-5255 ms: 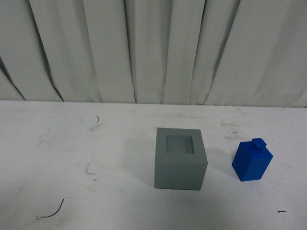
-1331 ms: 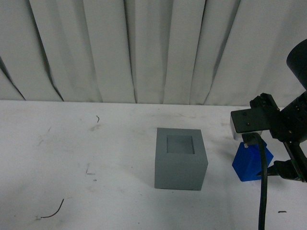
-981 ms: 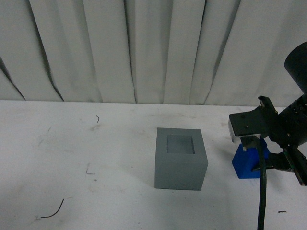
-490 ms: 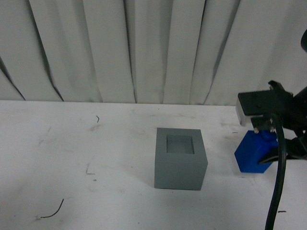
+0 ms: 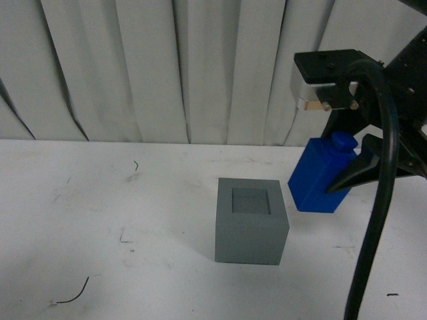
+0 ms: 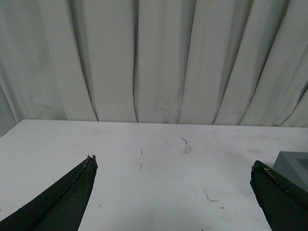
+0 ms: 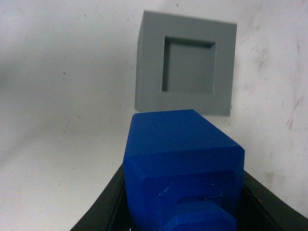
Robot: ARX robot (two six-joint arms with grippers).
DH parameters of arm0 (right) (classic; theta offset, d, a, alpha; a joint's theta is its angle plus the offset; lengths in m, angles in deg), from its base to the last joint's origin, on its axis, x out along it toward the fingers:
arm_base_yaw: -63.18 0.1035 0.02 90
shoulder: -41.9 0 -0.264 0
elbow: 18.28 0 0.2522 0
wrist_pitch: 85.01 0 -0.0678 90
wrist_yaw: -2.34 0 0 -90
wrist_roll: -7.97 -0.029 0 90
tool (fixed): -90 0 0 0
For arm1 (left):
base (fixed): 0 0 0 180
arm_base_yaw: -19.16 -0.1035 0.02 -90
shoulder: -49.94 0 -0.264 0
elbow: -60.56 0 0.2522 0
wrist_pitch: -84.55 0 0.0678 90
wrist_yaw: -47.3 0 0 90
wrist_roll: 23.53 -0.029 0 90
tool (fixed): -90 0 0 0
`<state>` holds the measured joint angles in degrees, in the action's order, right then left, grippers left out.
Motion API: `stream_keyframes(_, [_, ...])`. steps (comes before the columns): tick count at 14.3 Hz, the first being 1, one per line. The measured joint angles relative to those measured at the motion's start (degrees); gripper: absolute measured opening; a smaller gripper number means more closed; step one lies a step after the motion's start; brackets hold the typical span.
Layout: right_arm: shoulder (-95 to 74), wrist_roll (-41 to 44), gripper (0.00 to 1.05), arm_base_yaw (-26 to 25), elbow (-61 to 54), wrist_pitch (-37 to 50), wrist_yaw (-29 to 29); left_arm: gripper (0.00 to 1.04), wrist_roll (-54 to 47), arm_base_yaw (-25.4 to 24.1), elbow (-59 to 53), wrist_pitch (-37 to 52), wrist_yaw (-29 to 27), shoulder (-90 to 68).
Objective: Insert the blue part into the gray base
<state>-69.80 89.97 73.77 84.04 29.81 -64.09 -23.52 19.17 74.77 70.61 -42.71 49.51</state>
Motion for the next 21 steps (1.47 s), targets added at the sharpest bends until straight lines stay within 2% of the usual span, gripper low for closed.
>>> stream_keyframes(1, [-3.1, -1.8, 0.47, 3.4, 5.9, -2.5, -0.6, 0.98, 0.0, 0.0, 0.0, 0.0, 0.0, 0.0])
stream_keyframes(8, [-11.1, -4.8, 0.47, 6.3, 14.5, -5.3, -3.0, 0.98, 0.0, 0.0, 0.0, 0.0, 0.0, 0.0])
stream_keyframes(9, [-12.8, -6.1, 0.47, 8.6, 15.6, -6.0, -4.3, 0.98, 0.0, 0.0, 0.0, 0.0, 0.0, 0.0])
stream_keyframes(15, [-13.4, -6.9, 0.47, 7.9, 15.6, -3.4, -5.9, 0.98, 0.0, 0.0, 0.0, 0.0, 0.0, 0.0])
stream_keyframes(21, [-13.8, -8.2, 0.47, 7.8, 15.4, -3.4, -5.0, 0.98, 0.0, 0.0, 0.0, 0.0, 0.0, 0.0])
